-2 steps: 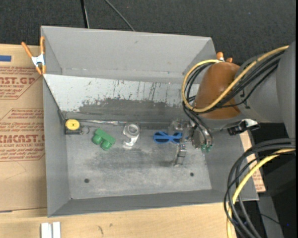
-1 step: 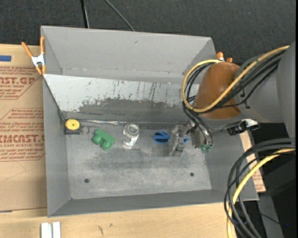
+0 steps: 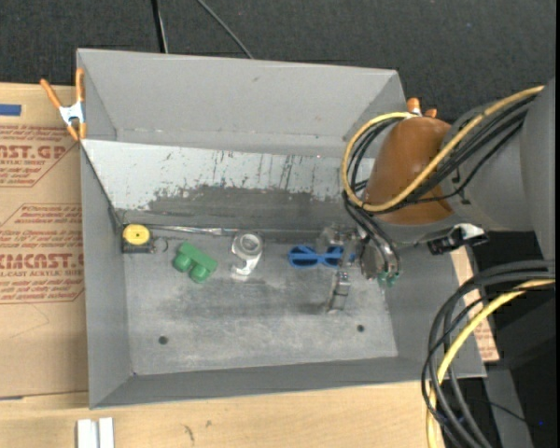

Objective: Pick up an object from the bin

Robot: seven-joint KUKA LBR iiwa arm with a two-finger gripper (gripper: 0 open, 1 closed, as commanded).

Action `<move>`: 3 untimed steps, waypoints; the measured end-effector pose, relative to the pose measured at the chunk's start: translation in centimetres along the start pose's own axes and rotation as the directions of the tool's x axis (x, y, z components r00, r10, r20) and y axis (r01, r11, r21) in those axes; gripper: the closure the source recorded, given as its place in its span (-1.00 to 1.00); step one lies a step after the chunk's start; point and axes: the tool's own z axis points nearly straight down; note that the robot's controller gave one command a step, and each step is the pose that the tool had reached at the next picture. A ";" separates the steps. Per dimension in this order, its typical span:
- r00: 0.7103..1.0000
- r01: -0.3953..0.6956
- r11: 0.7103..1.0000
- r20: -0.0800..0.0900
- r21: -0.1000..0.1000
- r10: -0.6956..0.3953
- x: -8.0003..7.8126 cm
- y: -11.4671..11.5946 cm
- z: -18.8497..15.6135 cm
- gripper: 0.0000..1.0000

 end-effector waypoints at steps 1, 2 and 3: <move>1.000 -0.025 1.000 0.002 -0.001 0.025 -2.1 1.4 1.5 -1.00; 1.000 -0.026 1.000 0.001 -0.001 0.026 -2.1 1.4 1.5 1.00; 0.998 0.056 0.998 0.011 0.000 -0.056 0.1 1.5 -18.7 1.00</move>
Offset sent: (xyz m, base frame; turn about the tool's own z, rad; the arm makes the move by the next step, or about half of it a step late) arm 0.0217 0.0102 -0.0146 0.0267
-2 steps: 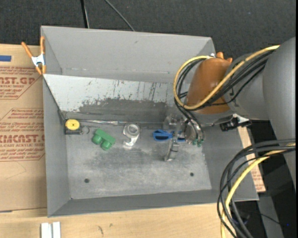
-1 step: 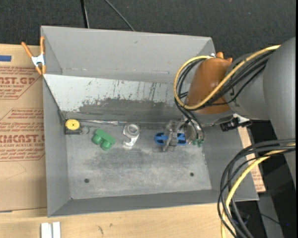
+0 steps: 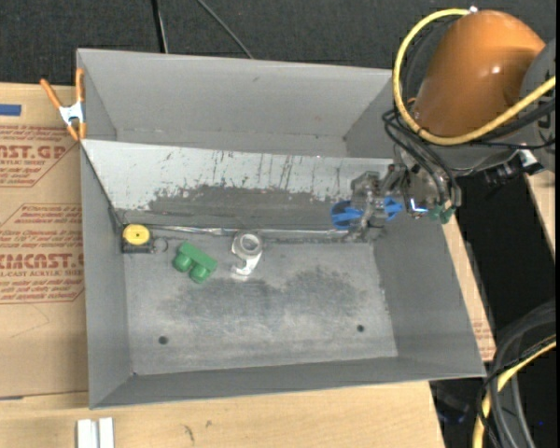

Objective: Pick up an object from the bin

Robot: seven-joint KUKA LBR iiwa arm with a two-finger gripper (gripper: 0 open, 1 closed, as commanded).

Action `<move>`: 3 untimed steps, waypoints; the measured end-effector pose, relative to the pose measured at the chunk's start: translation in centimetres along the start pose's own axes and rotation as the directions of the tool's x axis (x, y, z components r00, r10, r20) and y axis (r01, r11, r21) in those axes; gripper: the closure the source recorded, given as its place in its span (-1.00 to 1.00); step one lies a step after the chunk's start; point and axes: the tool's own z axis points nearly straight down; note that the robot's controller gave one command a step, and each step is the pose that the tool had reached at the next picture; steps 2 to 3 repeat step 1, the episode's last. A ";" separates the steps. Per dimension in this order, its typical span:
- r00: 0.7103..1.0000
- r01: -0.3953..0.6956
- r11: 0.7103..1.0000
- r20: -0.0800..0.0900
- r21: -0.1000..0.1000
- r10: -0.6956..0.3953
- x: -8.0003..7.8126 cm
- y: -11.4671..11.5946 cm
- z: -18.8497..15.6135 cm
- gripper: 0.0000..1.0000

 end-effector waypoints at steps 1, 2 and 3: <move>1.000 0.017 1.000 -0.016 -0.001 -0.017 3.5 0.8 5.1 1.00; 1.000 0.017 1.000 -0.016 -0.001 -0.017 3.5 0.8 5.1 1.00; 1.000 0.017 1.000 -0.016 -0.001 -0.017 3.5 0.8 5.1 1.00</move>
Offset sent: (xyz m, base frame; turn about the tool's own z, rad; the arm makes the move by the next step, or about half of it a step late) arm -0.0324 0.0091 -0.0479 -0.0173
